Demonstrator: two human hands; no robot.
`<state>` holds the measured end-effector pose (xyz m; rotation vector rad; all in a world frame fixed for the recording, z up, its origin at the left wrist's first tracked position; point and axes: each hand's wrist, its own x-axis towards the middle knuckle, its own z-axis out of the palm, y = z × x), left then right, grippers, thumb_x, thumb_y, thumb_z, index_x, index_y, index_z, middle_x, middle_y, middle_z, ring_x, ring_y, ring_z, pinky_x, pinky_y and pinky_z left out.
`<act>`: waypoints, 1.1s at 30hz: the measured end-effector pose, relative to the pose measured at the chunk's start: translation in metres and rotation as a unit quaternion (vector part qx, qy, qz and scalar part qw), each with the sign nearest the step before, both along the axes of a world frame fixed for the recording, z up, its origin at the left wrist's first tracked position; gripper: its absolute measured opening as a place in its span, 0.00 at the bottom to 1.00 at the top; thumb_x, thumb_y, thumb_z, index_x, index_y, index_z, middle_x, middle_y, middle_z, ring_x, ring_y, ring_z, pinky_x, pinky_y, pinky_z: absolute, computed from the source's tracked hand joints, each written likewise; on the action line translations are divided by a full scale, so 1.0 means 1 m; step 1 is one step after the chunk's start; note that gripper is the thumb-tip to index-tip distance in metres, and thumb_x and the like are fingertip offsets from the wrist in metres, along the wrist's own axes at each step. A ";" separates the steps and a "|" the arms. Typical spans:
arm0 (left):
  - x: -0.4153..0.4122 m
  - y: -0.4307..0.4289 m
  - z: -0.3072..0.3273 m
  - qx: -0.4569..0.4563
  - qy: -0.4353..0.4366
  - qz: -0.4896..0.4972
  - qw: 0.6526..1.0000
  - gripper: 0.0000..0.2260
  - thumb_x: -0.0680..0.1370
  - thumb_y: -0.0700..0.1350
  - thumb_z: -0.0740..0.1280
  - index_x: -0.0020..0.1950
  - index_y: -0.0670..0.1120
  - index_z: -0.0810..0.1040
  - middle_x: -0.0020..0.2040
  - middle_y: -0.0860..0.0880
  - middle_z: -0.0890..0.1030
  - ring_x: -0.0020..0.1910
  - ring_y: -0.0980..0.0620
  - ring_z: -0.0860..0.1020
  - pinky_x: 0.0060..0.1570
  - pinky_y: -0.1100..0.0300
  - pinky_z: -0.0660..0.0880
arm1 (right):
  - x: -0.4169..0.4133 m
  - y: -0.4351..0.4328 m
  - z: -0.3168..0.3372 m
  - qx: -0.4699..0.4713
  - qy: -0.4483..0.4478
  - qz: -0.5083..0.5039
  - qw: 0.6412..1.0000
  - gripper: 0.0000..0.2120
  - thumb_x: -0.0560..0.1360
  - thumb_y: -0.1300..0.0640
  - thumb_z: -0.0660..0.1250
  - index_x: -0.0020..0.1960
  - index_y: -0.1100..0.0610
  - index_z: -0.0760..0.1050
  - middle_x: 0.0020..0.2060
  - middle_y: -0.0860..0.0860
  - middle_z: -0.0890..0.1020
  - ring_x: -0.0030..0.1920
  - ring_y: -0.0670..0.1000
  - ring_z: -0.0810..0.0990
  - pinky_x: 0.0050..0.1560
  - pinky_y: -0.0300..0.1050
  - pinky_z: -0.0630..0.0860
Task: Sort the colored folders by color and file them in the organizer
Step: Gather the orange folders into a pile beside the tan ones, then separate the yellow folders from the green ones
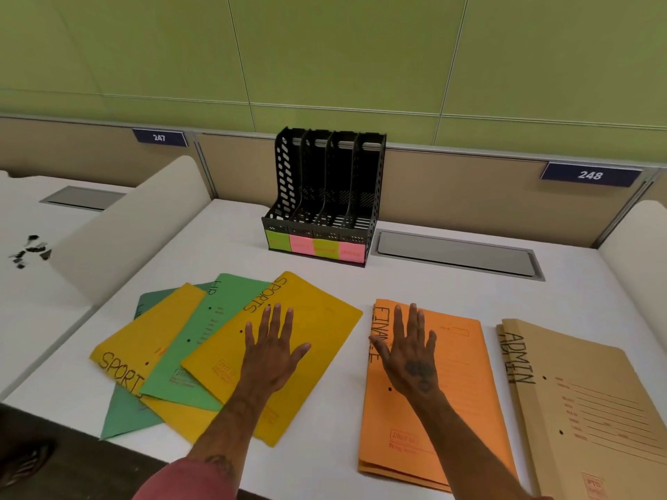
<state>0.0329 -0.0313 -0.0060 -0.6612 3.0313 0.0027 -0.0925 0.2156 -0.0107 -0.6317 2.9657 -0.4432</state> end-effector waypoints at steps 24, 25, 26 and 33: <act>0.025 -0.213 -0.031 0.028 -0.018 -0.139 0.990 0.40 0.75 0.71 0.37 0.80 0.49 0.38 0.81 0.44 0.41 0.80 0.44 0.39 0.74 0.40 0.37 | 0.103 -0.206 -0.026 -0.014 -0.007 -0.115 0.993 0.43 0.76 0.27 0.39 0.82 0.54 0.46 0.80 0.58 0.45 0.80 0.59 0.43 0.75 0.66 0.54; 0.025 -0.215 -0.033 0.031 -0.021 -0.143 0.989 0.40 0.74 0.71 0.36 0.80 0.49 0.38 0.81 0.44 0.42 0.80 0.44 0.39 0.74 0.40 0.38 | 0.106 -0.206 -0.028 -0.011 -0.008 -0.120 0.993 0.44 0.75 0.27 0.38 0.82 0.54 0.47 0.80 0.59 0.46 0.80 0.59 0.44 0.75 0.66 0.55; 0.024 -0.216 -0.035 0.032 -0.026 -0.146 0.988 0.40 0.74 0.71 0.35 0.80 0.49 0.38 0.81 0.44 0.42 0.80 0.44 0.39 0.75 0.40 0.39 | 0.108 -0.206 -0.030 -0.008 -0.010 -0.124 0.992 0.45 0.75 0.27 0.38 0.82 0.55 0.49 0.80 0.59 0.47 0.80 0.60 0.45 0.74 0.67 0.56; 0.018 -0.208 -0.045 0.119 -0.046 -0.139 0.982 0.43 0.72 0.72 0.38 0.81 0.48 0.42 0.81 0.43 0.44 0.80 0.44 0.41 0.76 0.43 0.44 | 0.119 -0.199 -0.051 0.031 -0.055 -0.143 0.988 0.42 0.76 0.28 0.41 0.81 0.52 0.44 0.80 0.57 0.43 0.81 0.59 0.44 0.75 0.66 0.54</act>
